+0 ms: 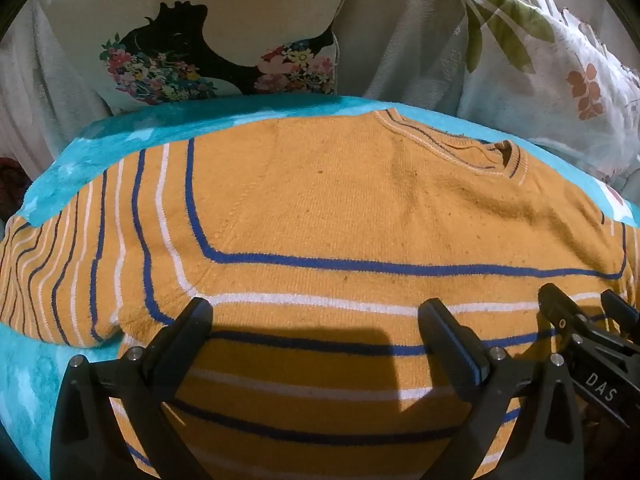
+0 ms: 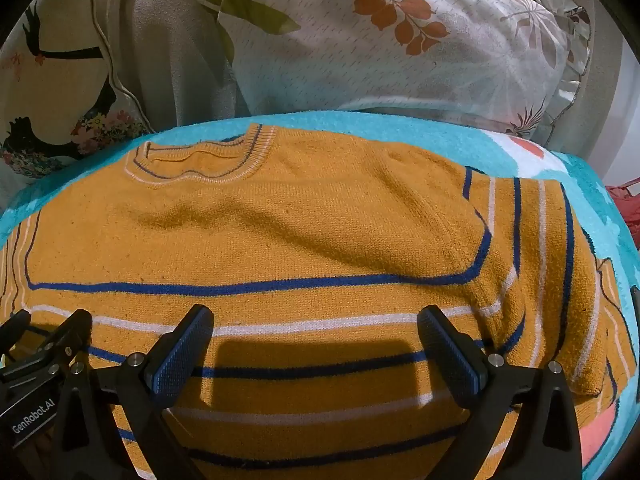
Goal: Fold small clothes
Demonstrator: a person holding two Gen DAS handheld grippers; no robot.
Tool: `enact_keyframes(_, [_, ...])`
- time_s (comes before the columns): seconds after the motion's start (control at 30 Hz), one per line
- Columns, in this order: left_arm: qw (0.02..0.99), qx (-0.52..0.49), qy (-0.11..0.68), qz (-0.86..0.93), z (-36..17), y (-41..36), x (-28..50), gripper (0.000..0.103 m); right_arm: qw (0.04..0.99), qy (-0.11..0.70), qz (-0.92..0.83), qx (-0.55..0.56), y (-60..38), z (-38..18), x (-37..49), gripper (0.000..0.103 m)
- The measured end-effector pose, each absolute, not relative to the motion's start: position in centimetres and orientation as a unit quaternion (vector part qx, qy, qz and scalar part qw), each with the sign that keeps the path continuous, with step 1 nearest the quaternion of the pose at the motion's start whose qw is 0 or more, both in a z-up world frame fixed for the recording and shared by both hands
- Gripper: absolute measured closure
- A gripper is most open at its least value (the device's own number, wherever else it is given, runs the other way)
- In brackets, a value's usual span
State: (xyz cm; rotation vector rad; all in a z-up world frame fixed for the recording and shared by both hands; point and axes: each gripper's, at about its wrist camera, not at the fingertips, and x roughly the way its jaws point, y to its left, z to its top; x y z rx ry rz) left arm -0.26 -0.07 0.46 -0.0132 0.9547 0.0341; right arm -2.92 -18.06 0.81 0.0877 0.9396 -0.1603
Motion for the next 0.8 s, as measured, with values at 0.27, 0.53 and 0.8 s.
enact_keyframes(0.27, [0.889, -0.007, 0.458, 0.017, 0.33, -0.09, -0.32, 0.000, 0.888, 0.452, -0.077, 0.042, -18.06, 0.81, -2.92, 0.000])
enact_keyframes(0.53, [0.889, -0.006, 0.457, 0.017, 0.28, -0.15, -0.37, 0.000, 0.888, 0.452, -0.077, 0.042, -18.07, 0.82, -2.92, 0.000])
enact_keyframes(0.8, [0.889, -0.007, 0.457, 0.017, 0.24, -0.19, -0.41, 0.000, 0.888, 0.452, -0.077, 0.042, -18.06, 0.84, -2.98, 0.000])
